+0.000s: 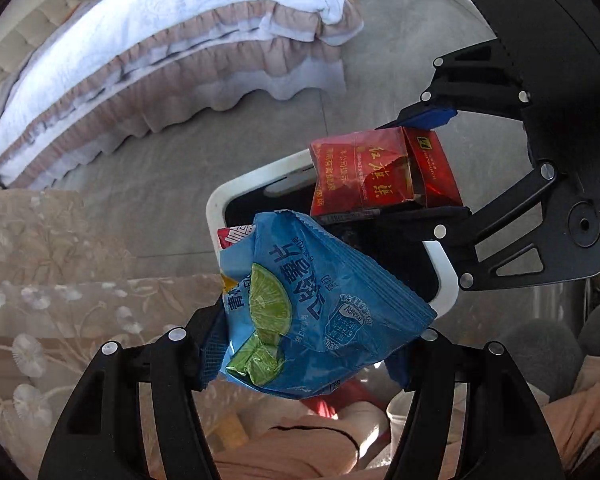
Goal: Collect trash
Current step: 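Carry the blue bag and red box over the bin and open both tools, then return both tools to the table toward the orange bottle and wrappers, then grasp the orange bottle with the left tool while the right tool grasps the white plastic bag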
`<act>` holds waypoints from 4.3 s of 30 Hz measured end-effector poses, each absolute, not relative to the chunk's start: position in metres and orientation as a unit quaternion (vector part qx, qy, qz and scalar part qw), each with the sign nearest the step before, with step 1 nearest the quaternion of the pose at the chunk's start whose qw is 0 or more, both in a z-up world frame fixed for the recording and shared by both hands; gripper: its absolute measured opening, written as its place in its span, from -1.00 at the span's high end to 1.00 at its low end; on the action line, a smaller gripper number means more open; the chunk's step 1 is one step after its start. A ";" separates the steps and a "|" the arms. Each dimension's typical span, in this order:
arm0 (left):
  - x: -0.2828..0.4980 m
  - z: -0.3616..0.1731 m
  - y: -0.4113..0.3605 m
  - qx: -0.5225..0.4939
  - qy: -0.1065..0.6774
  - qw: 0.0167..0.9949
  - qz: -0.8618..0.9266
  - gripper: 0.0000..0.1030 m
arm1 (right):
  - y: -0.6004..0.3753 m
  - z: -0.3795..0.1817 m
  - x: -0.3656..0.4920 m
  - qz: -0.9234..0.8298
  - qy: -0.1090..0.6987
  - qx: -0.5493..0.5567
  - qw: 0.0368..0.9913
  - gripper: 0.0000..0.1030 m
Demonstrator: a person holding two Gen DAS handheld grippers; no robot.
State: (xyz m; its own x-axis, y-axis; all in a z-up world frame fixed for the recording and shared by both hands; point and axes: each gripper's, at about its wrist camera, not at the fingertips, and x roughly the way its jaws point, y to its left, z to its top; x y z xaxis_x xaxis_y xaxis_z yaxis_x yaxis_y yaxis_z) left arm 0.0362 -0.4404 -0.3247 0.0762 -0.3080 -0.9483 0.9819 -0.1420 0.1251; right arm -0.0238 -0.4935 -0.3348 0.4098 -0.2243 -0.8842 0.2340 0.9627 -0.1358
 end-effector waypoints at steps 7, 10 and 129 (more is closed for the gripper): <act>0.031 -0.357 -0.452 0.490 0.375 0.520 -0.591 -0.91 | -0.504 -0.355 -0.036 -0.114 0.535 0.020 0.837 -0.91; 0.023 -0.362 -0.450 0.507 0.358 0.519 -0.588 -0.91 | -0.502 -0.355 -0.040 -0.116 0.542 0.016 0.832 -0.92; 0.247 -0.101 -0.036 0.039 0.338 0.928 -0.153 0.20 | -0.210 -0.109 0.216 0.038 0.354 -0.039 0.934 0.06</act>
